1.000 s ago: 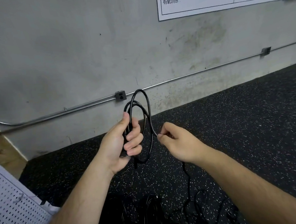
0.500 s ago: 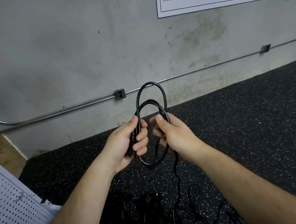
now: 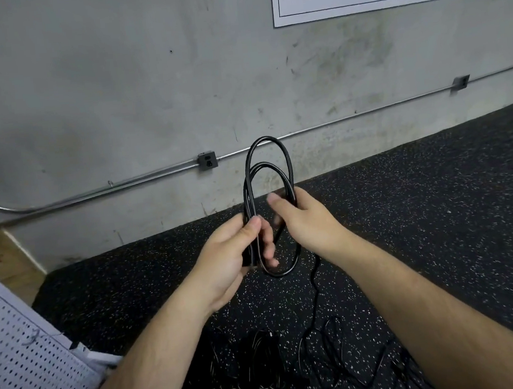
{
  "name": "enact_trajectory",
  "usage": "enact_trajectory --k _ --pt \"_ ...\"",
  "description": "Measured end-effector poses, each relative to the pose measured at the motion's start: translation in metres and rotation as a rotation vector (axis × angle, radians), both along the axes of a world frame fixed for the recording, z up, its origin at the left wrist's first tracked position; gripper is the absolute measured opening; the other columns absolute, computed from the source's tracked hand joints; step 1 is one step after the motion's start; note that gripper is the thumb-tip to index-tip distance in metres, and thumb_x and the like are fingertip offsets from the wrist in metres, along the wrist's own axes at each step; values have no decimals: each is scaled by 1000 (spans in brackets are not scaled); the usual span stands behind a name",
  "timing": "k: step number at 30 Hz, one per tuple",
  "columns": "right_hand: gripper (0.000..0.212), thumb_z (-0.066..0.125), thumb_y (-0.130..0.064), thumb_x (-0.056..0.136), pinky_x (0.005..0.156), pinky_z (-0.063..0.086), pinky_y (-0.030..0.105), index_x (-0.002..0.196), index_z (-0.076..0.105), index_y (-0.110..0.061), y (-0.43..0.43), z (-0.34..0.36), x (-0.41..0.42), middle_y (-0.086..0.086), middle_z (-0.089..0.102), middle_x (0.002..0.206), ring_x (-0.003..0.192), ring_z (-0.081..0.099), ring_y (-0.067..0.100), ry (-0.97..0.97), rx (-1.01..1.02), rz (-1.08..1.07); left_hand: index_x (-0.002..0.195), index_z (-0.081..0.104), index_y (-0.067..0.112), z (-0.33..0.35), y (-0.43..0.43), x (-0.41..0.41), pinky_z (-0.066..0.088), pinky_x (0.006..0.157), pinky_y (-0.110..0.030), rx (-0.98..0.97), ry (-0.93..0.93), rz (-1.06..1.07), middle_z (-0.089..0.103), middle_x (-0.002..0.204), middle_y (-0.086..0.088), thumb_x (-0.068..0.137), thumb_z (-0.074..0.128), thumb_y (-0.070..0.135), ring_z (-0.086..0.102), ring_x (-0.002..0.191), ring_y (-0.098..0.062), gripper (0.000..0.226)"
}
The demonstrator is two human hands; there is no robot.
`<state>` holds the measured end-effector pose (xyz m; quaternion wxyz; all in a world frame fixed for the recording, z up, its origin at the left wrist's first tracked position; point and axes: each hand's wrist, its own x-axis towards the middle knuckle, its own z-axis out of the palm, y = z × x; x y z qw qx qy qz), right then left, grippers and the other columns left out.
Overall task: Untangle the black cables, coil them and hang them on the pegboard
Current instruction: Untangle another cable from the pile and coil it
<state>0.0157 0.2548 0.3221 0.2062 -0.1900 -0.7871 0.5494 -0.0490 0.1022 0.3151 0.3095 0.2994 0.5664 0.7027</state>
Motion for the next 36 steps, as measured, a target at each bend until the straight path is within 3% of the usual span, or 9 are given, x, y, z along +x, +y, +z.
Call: enact_trajectory --k 3,6,8,12,17,21,24,29,36 --pt "58 35 -67 96 72 47 33 109 65 -20 0 -3 0 -7 68 95 85 61 12 -29 -238 116 103 56 3 5 -2 -4 50 59 -32 109 -94 4 54 77 -2 97 54 20 46 60 -14 18" --pt "38 37 -39 95 55 39 29 104 64 -14 10 -17 -1 0 58 71 61 48 15 11 -391 132 104 55 5 11 -4 -10 45 55 -28 198 -153 37 48 75 0 96 53 18 39 57 -12 15" --pt "26 40 -20 104 61 48 29 114 63 -12 12 -33 9 3 65 76 65 57 18 -57 -291 165 101 55 6 15 -6 -13 43 54 -26 247 -166 54 45 74 1 96 53 18 37 56 -11 13" --pt "29 41 -37 109 95 49 44 111 63 -18 15 -80 32 7 73 104 93 63 29 -351 -26 296 95 55 10 23 -12 -22 42 53 -24 309 -138 96 44 72 2 97 51 18 36 55 -10 9" --pt "17 41 -26 109 92 52 37 115 54 -16 22 -117 39 -2 68 105 99 61 16 -537 96 284 94 55 13 26 -18 -35 43 56 -23 358 -119 182 45 71 4 105 44 16 38 56 -9 15" --pt "8 40 -28 108 71 55 42 109 41 -20 20 -97 28 5 68 93 81 65 20 -486 261 191 96 56 13 20 -17 -39 45 64 -26 309 -48 270 50 75 4 108 43 16 43 62 -11 17" --pt "13 42 -27 106 55 46 35 105 51 -17 11 -58 27 3 65 86 67 58 16 -423 563 219 99 59 13 16 -14 -40 46 69 -29 188 72 332 56 76 3 108 45 16 50 65 -11 17" --pt "22 56 -19 96 79 50 24 111 71 -24 1 2 38 -10 62 98 86 59 7 -171 865 420 102 61 16 12 -11 -37 50 69 -29 -30 297 360 71 82 5 107 47 18 71 81 -15 16" --pt "18 65 -21 97 74 44 21 112 73 -25 7 15 32 -14 60 97 85 56 5 88 831 235 104 58 18 9 -6 -25 54 77 -39 -143 326 156 77 90 2 106 47 26 68 75 -13 13"
